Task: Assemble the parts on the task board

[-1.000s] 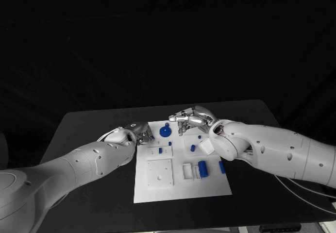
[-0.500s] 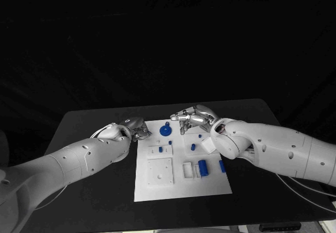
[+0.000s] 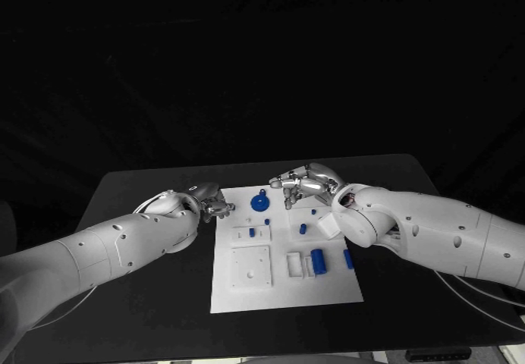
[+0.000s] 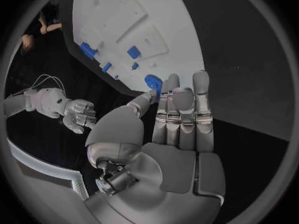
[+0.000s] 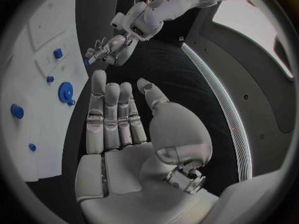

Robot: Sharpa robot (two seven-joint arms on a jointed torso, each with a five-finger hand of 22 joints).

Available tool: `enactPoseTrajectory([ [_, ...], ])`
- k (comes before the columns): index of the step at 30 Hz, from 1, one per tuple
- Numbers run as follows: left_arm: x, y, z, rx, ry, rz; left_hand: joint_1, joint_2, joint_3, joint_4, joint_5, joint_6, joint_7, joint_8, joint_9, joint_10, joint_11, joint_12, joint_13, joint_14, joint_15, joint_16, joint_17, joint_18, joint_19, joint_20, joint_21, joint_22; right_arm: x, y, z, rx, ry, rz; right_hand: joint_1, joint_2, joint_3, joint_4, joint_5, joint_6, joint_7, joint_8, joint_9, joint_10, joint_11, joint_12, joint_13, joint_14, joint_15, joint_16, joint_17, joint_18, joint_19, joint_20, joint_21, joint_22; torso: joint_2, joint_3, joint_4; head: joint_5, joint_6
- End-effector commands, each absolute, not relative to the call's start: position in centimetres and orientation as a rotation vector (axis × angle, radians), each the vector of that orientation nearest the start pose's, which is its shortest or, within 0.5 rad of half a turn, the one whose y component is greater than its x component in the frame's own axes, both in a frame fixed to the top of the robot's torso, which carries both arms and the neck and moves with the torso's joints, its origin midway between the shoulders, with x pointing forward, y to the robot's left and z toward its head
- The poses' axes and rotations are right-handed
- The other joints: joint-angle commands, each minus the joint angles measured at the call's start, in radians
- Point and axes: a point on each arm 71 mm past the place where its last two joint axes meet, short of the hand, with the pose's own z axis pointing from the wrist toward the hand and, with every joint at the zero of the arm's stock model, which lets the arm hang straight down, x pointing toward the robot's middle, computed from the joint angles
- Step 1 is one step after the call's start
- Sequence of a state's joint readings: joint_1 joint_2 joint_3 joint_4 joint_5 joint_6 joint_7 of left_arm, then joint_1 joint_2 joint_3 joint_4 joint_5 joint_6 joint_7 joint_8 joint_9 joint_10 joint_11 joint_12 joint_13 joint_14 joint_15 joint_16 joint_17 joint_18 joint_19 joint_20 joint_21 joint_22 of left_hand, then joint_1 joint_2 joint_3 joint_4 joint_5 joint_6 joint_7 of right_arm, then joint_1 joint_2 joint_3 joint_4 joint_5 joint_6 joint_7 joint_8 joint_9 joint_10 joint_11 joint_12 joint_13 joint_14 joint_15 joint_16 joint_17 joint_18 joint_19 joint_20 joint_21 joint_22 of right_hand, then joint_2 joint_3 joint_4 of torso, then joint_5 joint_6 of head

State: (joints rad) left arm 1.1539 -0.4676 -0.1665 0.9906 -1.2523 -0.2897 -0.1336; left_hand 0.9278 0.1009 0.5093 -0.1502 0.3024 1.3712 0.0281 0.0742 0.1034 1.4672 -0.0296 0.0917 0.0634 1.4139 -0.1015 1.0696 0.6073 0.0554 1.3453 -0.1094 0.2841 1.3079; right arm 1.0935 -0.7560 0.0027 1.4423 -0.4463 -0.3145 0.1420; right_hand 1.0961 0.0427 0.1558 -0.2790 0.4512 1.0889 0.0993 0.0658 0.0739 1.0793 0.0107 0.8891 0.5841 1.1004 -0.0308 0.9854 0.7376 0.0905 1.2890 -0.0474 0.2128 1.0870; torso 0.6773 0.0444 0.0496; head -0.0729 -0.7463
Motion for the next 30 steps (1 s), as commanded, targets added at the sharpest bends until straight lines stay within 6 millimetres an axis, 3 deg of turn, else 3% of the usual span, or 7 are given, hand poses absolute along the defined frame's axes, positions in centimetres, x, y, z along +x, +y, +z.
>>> enactPoseTrajectory([
  [1, 53.9, 16.8, -28.5, -0.091, 1.967, -0.474, -0.019, -0.009, 0.001, -0.017, -0.005, 0.01, -0.019, -0.008, 0.003, 0.037, -0.001, 0.012, 0.001, 0.0, 0.005, 0.009, 0.009, -0.021, -0.002, -0.009, 0.013, 0.02, 48.5, -18.2, -22.9, 0.808, 1.757, 1.292, 0.003, -0.011, 0.013, 0.0, 0.006, 0.006, 0.004, -0.003, -0.001, -0.007, 0.001, -0.002, -0.001, -0.008, 0.002, 0.005, -0.002, -0.011, -0.009, 0.0, 0.005, 0.002, 0.002, -0.0001, -0.0017, -0.002, -0.001],
  [9, 53.4, 16.7, -28.5, -0.102, 1.99, -0.469, -0.046, 0.003, 0.023, -0.033, -0.006, 0.025, -0.023, -0.006, 0.015, 0.04, -0.005, 0.035, 0.002, 0.002, 0.001, 0.02, 0.025, -0.022, -0.009, -0.013, 0.038, 0.02, 48.5, -18.2, -22.9, 0.805, 1.76, 1.292, 0.001, -0.015, 0.026, 0.001, 0.01, 0.006, 0.004, -0.003, -0.001, -0.007, 0.001, -0.002, -0.002, -0.008, 0.002, 0.004, -0.002, -0.01, -0.011, 0.0, 0.007, 0.004, 0.002, 0.0007, -0.0016, -0.005, -0.007],
  [13, 53.3, 16.5, -28.6, -0.105, 1.984, -0.469, -0.026, -0.018, 0.082, -0.021, -0.064, 0.024, -0.023, -0.007, 0.02, 0.04, -0.005, 0.036, 0.002, 0.005, 0.001, 0.017, 0.026, -0.02, -0.013, -0.013, 0.052, 0.02, 48.5, -18.2, -22.9, 0.804, 1.762, 1.294, -0.001, -0.017, 0.032, 0.002, 0.012, 0.007, 0.004, -0.003, -0.001, -0.006, 0.001, -0.002, -0.001, -0.008, 0.002, 0.004, -0.002, -0.01, -0.011, 0.0, 0.007, 0.005, 0.003, 0.0008, -0.0026, -0.003, -0.007],
  [18, 53.3, 16.7, -28.5, -0.116, 1.969, -0.467, 0.001, -0.034, 0.083, 0.006, -0.068, 0.019, -0.022, -0.007, 0.022, 0.039, -0.004, 0.031, 0.001, 0.005, 0.002, 0.01, 0.024, -0.018, -0.017, -0.012, 0.058, 0.019, 48.5, -18.2, -23.0, 0.803, 1.762, 1.295, -0.001, -0.017, 0.032, 0.002, 0.012, 0.007, 0.004, -0.003, -0.001, -0.006, 0.001, -0.002, -0.001, -0.008, 0.002, 0.004, -0.002, -0.01, -0.011, 0.0, 0.007, 0.005, 0.003, 0.0004, -0.0031, -0.003, 0.007],
  [21, 53.4, 17.0, -28.4, -0.125, 1.954, -0.47, 0.014, -0.039, 0.072, 0.025, -0.119, 0.005, -0.018, -0.008, 0.019, 0.033, 0.001, 0.017, 0.001, 0.005, 0.004, -0.001, 0.016, -0.017, -0.019, -0.009, 0.054, 0.016, 48.5, -18.2, -23.0, 0.804, 1.761, 1.294, -0.001, -0.017, 0.032, 0.002, 0.012, 0.007, 0.004, -0.003, -0.001, -0.006, 0.001, -0.002, -0.001, -0.008, 0.002, 0.004, -0.002, -0.01, -0.011, 0.0, 0.007, 0.005, 0.003, 0.0012, -0.0028, -0.003, 0.016],
  [24, 53.4, 17.2, -28.3, -0.144, 1.941, -0.481, 0.029, -0.053, 0.042, 0.05, -0.215, -0.035, -0.008, -0.009, 0.012, 0.008, 0.011, -0.004, 0.001, 0.003, 0.013, -0.012, 0.007, -0.012, -0.02, -0.001, 0.046, 0.013, 48.6, -18.3, -23.0, 0.805, 1.758, 1.291, -0.001, -0.017, 0.032, 0.002, 0.012, 0.007, 0.004, -0.003, -0.001, -0.006, 0.001, -0.002, -0.001, -0.008, 0.002, 0.004, -0.002, -0.01, -0.011, 0.0, 0.007, 0.005, 0.003, -0.0002, -0.0025, -0.002, 0.038],
  [30, 53.3, 17.6, -28.1, -0.19, 1.915, -0.511, 0.089, -0.103, -0.118, 0.106, -0.238, -0.151, 0.022, -0.008, -0.017, -0.002, 0.021, -0.003, 0.001, 0.002, 0.019, -0.042, -0.012, -0.005, -0.017, 0.006, 0.021, 0.003, 48.9, -18.7, -23.1, 0.809, 1.752, 1.28, -0.002, -0.018, 0.036, 0.003, 0.014, 0.007, 0.004, -0.003, -0.001, -0.006, 0.0, -0.001, -0.001, -0.008, 0.002, 0.005, -0.001, -0.01, -0.011, -0.001, 0.008, 0.006, -0.001, 0.0002, -0.0028, 0.005, 0.06],
])
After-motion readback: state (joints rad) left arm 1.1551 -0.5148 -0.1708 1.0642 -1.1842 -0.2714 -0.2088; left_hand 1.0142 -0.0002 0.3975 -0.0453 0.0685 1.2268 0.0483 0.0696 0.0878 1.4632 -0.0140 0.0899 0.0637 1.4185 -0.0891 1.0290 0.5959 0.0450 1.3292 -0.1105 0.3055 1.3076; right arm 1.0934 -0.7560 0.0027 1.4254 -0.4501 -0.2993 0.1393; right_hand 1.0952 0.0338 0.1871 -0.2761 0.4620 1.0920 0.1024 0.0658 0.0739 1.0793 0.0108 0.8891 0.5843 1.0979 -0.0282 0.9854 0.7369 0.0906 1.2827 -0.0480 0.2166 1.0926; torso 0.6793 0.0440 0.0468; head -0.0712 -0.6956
